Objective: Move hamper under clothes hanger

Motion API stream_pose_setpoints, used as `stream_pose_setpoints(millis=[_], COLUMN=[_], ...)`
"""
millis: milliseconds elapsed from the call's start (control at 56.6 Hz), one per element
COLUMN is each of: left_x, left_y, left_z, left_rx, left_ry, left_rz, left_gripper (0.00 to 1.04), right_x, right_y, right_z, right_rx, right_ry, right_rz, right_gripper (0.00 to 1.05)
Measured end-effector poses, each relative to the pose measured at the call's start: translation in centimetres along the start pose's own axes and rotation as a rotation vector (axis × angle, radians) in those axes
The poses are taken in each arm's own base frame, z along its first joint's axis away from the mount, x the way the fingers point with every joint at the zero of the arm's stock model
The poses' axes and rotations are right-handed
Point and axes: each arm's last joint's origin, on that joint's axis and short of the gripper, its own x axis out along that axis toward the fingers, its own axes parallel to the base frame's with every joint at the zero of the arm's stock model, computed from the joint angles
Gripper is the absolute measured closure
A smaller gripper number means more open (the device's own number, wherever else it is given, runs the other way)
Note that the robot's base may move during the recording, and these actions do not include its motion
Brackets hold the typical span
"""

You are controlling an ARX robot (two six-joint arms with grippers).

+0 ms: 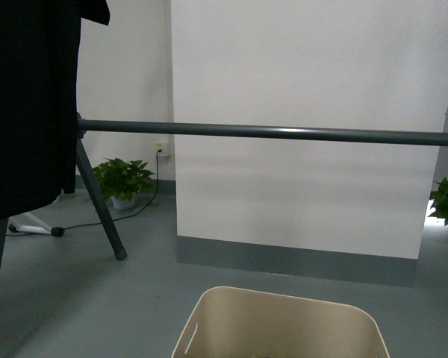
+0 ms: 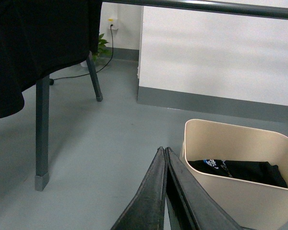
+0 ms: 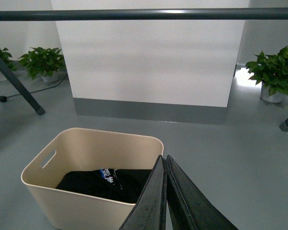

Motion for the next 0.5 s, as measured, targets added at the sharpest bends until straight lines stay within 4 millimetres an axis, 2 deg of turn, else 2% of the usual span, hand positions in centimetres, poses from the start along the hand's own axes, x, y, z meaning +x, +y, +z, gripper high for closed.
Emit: stream_pose_setpoints(millis=[495], left_x=[-1.1], left_y=[0.0], left_z=[0.0], left_rx=[0.0], left_ry=[-0.001], left_rz=[0.0], left_gripper=[1.01], right_x=[-1.1], right_y=[0.0], right_z=[0.0], right_rx=[0.0], right_ry=[-0.002], right_rz=[0.0], right_gripper=[1.03])
